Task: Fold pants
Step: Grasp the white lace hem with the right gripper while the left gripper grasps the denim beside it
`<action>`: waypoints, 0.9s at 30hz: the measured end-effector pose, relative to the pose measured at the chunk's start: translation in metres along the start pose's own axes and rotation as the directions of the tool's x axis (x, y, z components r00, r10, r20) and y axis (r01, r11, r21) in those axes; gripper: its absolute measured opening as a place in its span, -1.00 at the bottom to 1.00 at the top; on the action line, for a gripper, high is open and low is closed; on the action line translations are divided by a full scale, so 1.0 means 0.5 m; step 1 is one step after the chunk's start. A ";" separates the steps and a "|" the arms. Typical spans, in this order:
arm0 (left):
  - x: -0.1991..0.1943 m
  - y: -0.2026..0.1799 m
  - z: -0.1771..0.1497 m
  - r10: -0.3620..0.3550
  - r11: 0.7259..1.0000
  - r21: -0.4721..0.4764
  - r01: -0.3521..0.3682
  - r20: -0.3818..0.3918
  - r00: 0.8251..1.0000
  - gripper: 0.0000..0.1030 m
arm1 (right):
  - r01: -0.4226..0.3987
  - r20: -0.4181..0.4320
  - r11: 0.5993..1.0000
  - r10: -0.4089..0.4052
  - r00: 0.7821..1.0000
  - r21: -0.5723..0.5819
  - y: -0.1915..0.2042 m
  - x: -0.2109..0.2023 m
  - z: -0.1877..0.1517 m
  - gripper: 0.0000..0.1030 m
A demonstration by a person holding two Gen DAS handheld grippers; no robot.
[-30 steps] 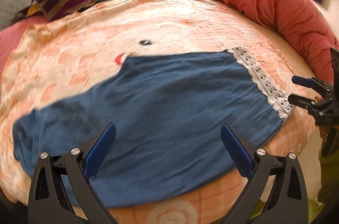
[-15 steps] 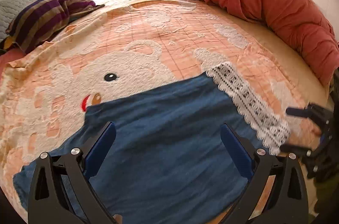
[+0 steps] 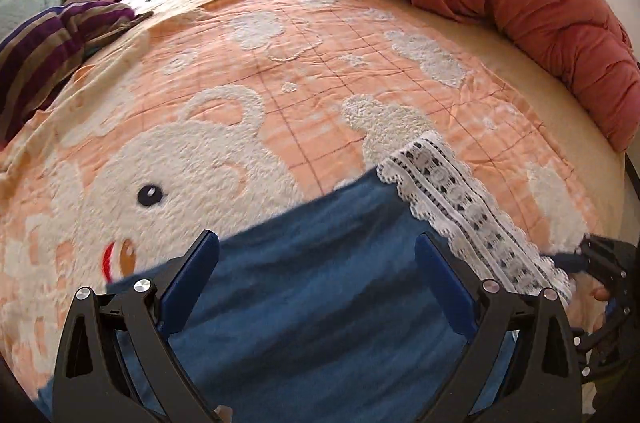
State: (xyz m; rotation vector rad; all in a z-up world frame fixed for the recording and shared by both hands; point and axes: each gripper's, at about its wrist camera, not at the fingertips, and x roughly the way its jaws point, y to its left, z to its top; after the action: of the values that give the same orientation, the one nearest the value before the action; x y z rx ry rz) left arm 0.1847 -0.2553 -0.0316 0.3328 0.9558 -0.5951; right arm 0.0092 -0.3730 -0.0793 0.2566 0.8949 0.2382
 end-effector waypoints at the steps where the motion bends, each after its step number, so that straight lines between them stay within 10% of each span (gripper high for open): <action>1: 0.013 0.001 0.008 -0.008 1.000 0.005 0.008 -0.009 1.000 0.77 | -0.006 0.001 1.000 0.006 1.000 -0.002 0.001 0.001 0.001 0.03; 3: 0.033 0.001 0.019 -0.030 0.999 0.021 0.031 -0.021 0.999 0.44 | -0.017 0.005 1.000 0.018 1.000 -0.008 0.000 0.003 0.000 0.03; 18: 0.139 -0.039 0.047 -0.203 0.969 0.123 0.216 -0.109 0.973 0.19 | -0.075 0.030 0.997 0.076 0.997 -0.027 -0.008 0.024 0.007 -0.04; 27: 0.148 -0.036 0.038 -0.274 0.961 0.000 0.277 -0.141 0.951 -0.40 | -0.101 0.030 0.994 0.102 0.994 -0.032 0.009 0.038 0.015 -0.38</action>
State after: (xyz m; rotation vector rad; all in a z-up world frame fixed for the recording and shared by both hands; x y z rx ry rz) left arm 0.2186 -0.3034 -0.0838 0.2620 1.1431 -0.8456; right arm 0.0262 -0.3637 -0.0871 0.2768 0.8473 0.3411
